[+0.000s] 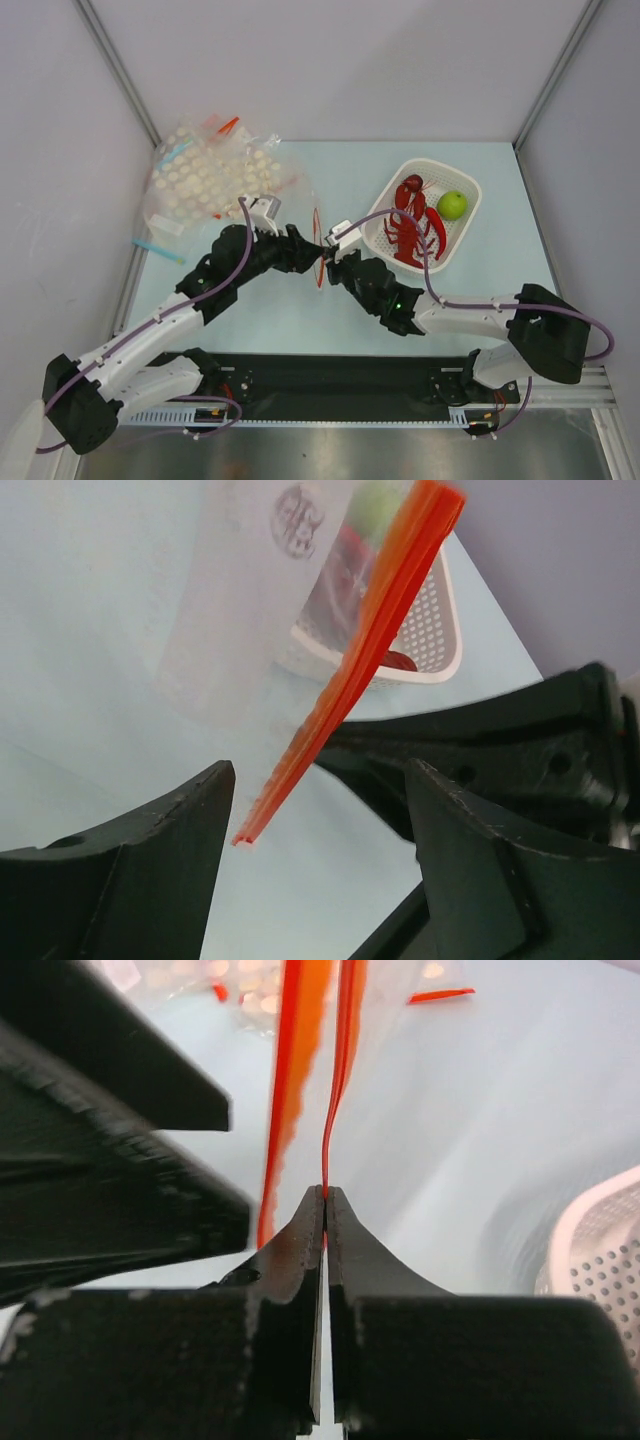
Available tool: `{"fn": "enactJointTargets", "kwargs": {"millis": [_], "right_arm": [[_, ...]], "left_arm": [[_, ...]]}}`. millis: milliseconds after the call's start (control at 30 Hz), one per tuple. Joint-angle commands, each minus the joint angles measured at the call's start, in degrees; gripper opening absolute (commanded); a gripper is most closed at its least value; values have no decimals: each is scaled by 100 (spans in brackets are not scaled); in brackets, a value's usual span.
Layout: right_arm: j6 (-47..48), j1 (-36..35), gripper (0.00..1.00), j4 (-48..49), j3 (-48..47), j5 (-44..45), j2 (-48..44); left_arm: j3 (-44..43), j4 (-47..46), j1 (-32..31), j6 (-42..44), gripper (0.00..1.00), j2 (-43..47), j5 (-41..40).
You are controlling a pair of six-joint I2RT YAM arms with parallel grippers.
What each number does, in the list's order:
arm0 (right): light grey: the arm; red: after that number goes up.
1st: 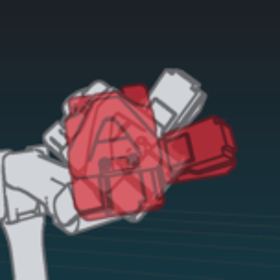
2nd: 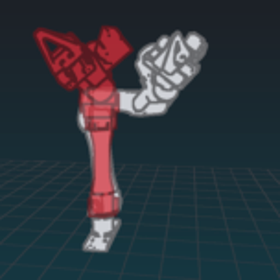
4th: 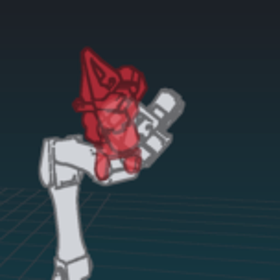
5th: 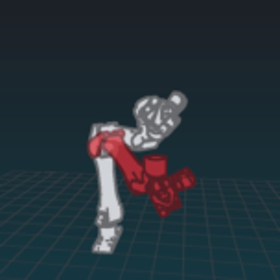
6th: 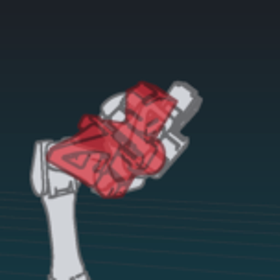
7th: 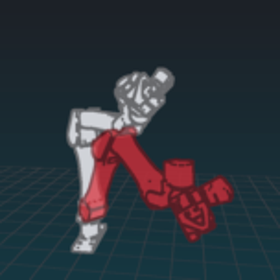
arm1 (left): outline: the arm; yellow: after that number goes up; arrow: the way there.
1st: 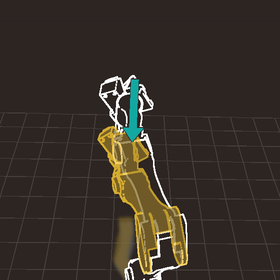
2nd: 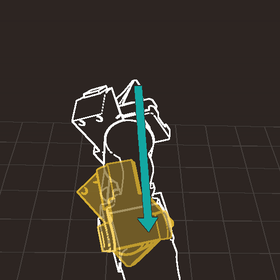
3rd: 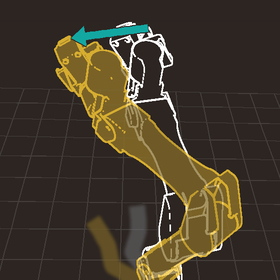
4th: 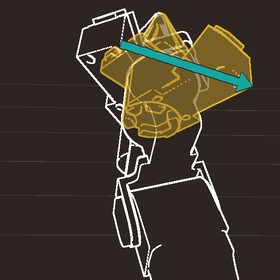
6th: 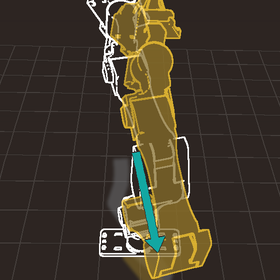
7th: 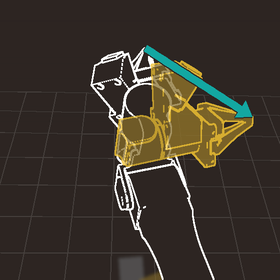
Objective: Place the food in the zip-top bag and seal the zipper
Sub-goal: Open the zipper of the food storage bag at the center of the board.
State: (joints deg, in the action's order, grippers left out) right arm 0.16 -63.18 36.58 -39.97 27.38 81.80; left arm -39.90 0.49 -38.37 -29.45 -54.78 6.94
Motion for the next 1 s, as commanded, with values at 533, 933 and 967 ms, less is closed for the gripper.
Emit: {"fn": "enactJointTargets", "kwargs": {"millis": [533,933,967], "right_arm": [[-939,534,0,139,252,-1076,-876],[-939,535,0,-45,217,-1217,-955],[-948,526,0,-54,217,-1217,-973]], "left_arm": [[-677,355,-1181,818,66,-471,-2125],[-976,917,-1366,827,52,-779,-3461],[-985,944,-1366,836,52,-797,-3480]]}}
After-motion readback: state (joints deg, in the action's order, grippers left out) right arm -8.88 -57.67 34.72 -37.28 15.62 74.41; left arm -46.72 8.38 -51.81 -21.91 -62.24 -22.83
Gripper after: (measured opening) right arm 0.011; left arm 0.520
